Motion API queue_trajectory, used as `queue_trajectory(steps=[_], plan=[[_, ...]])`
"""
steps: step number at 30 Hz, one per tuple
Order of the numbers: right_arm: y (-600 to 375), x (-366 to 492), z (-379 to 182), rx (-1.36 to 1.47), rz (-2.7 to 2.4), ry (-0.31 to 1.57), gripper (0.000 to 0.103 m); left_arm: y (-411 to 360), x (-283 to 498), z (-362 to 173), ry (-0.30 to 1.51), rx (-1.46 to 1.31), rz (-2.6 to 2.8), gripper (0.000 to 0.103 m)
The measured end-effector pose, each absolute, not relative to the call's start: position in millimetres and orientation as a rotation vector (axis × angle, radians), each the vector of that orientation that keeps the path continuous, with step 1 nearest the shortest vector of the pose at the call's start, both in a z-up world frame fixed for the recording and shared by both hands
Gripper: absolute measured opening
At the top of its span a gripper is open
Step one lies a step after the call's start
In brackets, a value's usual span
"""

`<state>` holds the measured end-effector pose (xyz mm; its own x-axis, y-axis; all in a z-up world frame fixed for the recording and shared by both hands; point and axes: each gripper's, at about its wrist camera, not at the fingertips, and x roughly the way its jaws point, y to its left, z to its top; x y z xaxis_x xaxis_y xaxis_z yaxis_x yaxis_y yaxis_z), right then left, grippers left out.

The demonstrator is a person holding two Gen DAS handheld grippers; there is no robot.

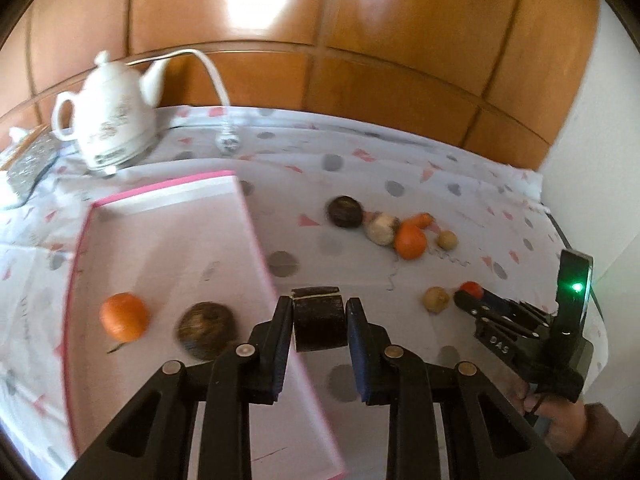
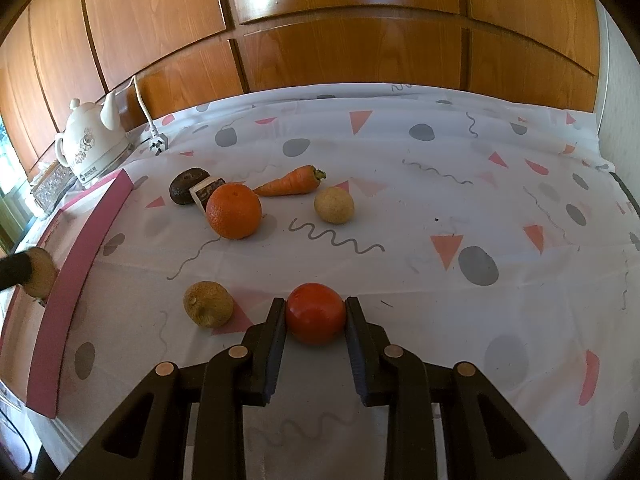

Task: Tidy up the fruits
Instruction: 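Place the dark slice at the tray's rim and open the left tool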

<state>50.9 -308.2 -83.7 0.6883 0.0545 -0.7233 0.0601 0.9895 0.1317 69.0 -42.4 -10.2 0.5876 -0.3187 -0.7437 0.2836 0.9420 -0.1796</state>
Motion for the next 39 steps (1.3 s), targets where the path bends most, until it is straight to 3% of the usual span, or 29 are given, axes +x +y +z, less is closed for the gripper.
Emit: queue_trajectory(steps=[19,39], plan=[[-298.7,53.3,-83.6,0.080,-0.038,0.827,0.029,48.4,59.1,-20.2,0.881,-0.155,-0.116,0.027],[-295.9,53.3,-84.2,0.059,-0.049,0.828,0.029,82.0,119.2,-16.8,0.847,-0.214,-0.028,0.027]])
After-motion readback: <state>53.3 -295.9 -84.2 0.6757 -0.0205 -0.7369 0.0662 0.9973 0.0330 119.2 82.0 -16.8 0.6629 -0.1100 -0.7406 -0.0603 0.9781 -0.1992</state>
